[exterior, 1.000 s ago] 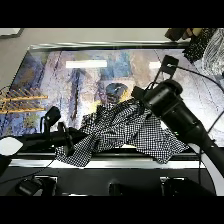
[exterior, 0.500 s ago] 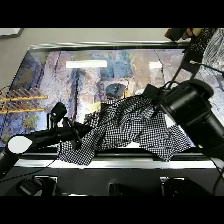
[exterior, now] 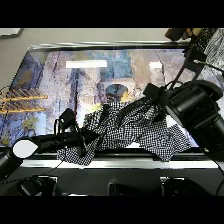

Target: Fold the clothes and pants, and hang the long-sleeved shirts on hangers.

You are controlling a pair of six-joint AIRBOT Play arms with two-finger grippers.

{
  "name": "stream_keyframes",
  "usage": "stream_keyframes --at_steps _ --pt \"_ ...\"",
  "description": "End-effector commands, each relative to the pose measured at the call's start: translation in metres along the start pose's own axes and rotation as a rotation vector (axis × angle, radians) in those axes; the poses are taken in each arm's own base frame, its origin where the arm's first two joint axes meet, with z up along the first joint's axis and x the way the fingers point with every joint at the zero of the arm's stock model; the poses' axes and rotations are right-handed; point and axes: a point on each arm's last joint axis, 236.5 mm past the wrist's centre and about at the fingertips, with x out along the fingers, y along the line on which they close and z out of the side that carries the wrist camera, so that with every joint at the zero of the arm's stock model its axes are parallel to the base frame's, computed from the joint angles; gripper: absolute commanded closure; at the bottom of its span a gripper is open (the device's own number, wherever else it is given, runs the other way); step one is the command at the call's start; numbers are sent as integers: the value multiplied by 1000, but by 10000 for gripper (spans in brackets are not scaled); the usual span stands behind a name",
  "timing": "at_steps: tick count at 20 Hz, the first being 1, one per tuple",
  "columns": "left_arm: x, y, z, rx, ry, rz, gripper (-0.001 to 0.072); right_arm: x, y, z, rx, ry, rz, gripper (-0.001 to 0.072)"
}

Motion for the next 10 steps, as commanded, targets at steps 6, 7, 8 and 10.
stream_keyframes --at_steps 6,7,8,10 --pt "11 0 8 -17 -38 14 687 -5 15 -23 -26 99 73 684" --pt "11 1 9 -17 -38 14 687 -6 16 -22 -25 96 81 684" --pt "11 1 8 -18 -37 14 687 -7 17 -23 -23 98 87 684" --pt "12 1 8 -23 -35 12 687 -8 18 -26 -27 114 96 684"
